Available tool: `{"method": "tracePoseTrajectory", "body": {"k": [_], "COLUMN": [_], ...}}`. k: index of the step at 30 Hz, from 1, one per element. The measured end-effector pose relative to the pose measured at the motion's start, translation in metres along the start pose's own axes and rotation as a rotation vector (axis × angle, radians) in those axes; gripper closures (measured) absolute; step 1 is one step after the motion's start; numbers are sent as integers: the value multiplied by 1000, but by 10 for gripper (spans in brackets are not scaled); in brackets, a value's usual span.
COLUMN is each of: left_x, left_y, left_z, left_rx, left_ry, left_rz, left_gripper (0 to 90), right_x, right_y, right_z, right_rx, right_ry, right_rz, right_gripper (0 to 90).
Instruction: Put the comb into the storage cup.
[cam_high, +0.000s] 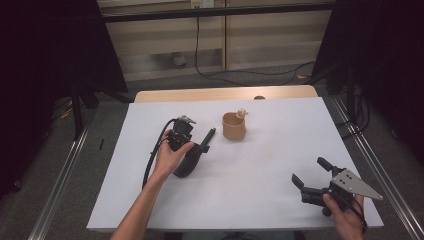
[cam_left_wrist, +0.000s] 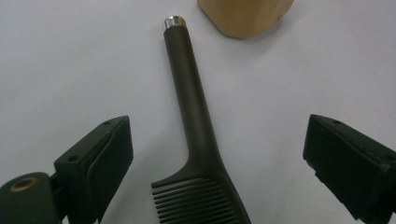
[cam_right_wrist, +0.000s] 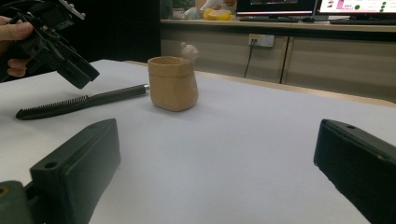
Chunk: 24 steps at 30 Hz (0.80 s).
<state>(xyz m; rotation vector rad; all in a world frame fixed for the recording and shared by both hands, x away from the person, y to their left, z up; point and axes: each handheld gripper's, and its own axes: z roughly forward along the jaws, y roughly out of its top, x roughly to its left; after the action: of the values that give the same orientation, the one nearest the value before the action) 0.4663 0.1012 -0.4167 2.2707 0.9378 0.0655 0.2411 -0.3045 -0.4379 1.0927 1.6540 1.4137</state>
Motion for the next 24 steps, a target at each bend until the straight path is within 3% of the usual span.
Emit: {"method": "tracePoseTrajectory", "body": {"k": [7,8,11,19,24], "left_x": [0,1,2,2,2], "left_y": [3,3,3,12,15], "left_z": [4,5,7,14,18], "left_rx": [9,24,29,97,143], "left_ry": [12,6,-9,20,12], "left_rz": [-26,-8,-17,7,-1], "left_gripper": [92,92,75,159,203], "right_x": [0,0,0,1,0], "right_y": [0,0,0,0,0], "right_z": [0,0,0,1,0], "right_rx": [4,6,4,5,6], "right_ry": [1,2,1,3,2], "right_rz": [0,-1,0,-2,-1], "right_gripper": [0,0,0,0,0]}}
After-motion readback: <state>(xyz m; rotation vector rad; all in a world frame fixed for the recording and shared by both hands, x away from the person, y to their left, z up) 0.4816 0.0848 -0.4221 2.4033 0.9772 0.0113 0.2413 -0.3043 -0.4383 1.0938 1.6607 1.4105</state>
